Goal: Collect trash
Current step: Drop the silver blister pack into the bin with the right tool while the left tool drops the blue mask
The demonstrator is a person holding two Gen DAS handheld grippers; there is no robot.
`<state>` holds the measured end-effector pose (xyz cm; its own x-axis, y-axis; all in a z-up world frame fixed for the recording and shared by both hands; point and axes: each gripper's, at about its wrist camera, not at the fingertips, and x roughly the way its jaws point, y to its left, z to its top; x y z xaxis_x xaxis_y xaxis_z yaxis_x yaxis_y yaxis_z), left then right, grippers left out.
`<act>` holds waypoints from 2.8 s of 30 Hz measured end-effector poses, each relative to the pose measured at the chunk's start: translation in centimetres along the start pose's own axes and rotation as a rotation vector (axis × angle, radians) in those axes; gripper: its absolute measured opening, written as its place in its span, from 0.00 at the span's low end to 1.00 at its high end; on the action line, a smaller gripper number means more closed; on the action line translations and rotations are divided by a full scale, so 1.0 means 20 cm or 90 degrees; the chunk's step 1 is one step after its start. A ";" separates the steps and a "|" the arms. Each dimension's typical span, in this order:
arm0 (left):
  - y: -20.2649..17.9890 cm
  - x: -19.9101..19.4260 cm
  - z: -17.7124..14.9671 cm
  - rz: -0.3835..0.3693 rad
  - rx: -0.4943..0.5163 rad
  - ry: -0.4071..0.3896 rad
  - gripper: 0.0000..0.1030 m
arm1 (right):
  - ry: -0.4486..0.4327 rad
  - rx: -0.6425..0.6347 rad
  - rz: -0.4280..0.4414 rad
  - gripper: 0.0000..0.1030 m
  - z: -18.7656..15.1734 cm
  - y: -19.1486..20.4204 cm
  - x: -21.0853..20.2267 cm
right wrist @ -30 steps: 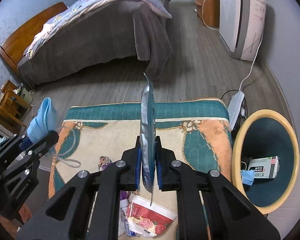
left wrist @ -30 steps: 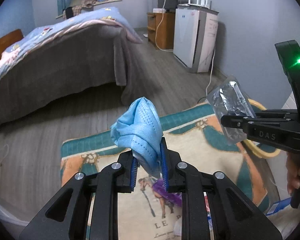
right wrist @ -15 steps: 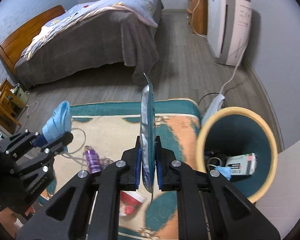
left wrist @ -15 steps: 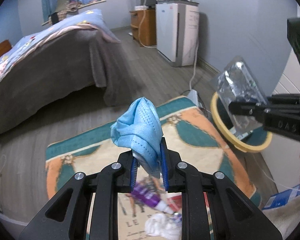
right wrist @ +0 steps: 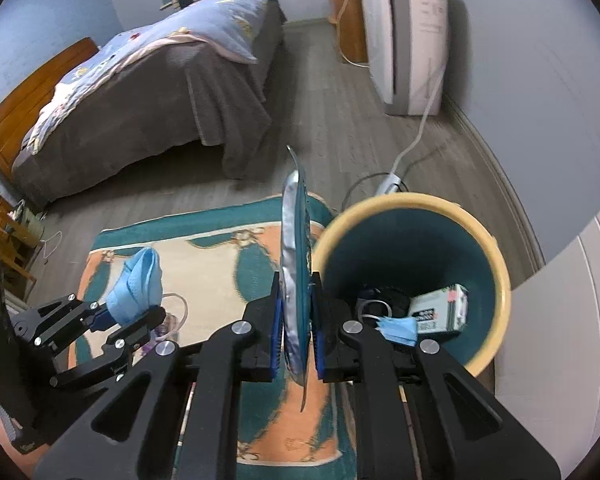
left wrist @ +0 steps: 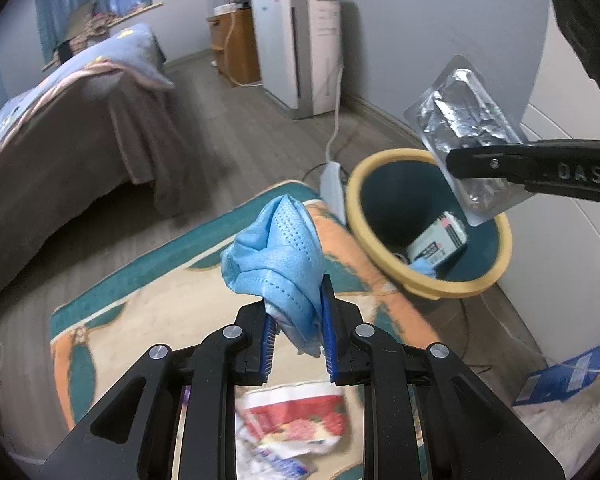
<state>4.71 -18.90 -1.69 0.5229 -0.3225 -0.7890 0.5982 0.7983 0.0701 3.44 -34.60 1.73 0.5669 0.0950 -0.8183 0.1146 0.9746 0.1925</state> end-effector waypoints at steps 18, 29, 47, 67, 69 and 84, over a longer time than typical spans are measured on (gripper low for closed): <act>-0.27 0.03 0.00 -0.021 0.067 0.010 0.21 | -0.004 0.013 -0.109 0.11 0.05 -0.55 -0.13; -0.54 0.09 0.09 -0.107 0.071 0.028 0.21 | 0.034 0.080 -0.080 0.11 0.00 -0.67 -0.02; -0.66 0.44 0.26 -0.101 0.081 0.107 0.21 | 0.077 0.148 -0.104 0.11 -0.05 -0.78 0.13; -0.53 0.60 0.37 -0.071 0.060 0.054 0.56 | 0.045 0.142 -0.076 0.12 0.03 -0.68 0.24; -0.51 0.59 0.38 -0.079 0.051 0.041 0.63 | 0.025 0.145 -0.075 0.13 0.05 -0.67 0.22; -0.40 0.45 0.32 -0.063 0.046 -0.026 0.94 | -0.035 0.151 -0.089 0.93 0.10 -0.64 0.12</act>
<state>8.50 -31.44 -5.45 0.4824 -0.4195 -0.7690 0.6894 0.7233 0.0380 4.96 -47.24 -1.52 0.5753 -0.0546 -0.8161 0.3783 0.9024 0.2062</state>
